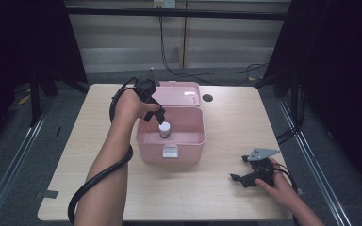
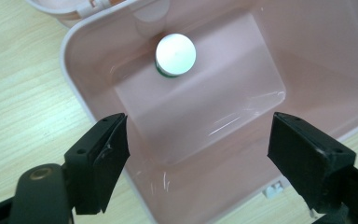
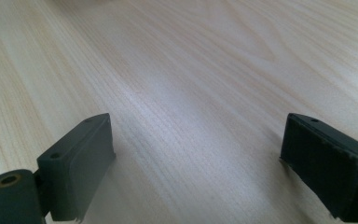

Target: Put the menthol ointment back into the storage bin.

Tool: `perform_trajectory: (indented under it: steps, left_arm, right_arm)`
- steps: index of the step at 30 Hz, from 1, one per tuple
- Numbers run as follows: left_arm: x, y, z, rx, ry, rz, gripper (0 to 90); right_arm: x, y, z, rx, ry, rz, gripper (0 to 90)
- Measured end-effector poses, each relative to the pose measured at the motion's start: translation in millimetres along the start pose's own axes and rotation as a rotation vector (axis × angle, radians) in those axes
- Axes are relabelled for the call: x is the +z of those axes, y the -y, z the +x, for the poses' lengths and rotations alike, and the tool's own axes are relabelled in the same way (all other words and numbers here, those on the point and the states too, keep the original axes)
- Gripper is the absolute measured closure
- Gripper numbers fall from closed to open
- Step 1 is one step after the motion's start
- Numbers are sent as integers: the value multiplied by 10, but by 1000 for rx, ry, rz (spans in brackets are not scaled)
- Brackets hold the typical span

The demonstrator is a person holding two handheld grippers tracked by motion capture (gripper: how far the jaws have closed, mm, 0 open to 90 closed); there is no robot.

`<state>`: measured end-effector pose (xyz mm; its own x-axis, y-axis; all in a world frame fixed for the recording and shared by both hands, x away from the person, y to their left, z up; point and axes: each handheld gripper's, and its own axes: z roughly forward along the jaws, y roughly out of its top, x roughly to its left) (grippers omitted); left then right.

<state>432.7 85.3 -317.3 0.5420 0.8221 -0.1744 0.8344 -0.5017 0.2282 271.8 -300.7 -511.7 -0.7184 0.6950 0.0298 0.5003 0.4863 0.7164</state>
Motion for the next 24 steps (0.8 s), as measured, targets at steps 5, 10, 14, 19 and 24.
perform_trajectory:
  steps: [5, 10, 14, 19, 24]
  left_arm:
    - [-75, 60, 53, -7, -1, -9, 200]
    - [-131, 132, 109, -19, -6, -9, 200]
    - [-185, 194, 161, -27, -5, -9, 200]
    - [-239, 284, 224, -41, -7, -9, 200]
    - [-264, 396, 303, -60, 0, -22, 200]
  right_arm:
    - [0, 0, 0, 0, 0, 0, 88]
    - [0, 0, 0, 0, 0, 0, 88]
    - [0, 0, 0, 0, 0, 0, 88]
    - [0, 0, 0, 0, 0, 0, 88]
    - [0, 0, 1, 1, 1, 0, 88]
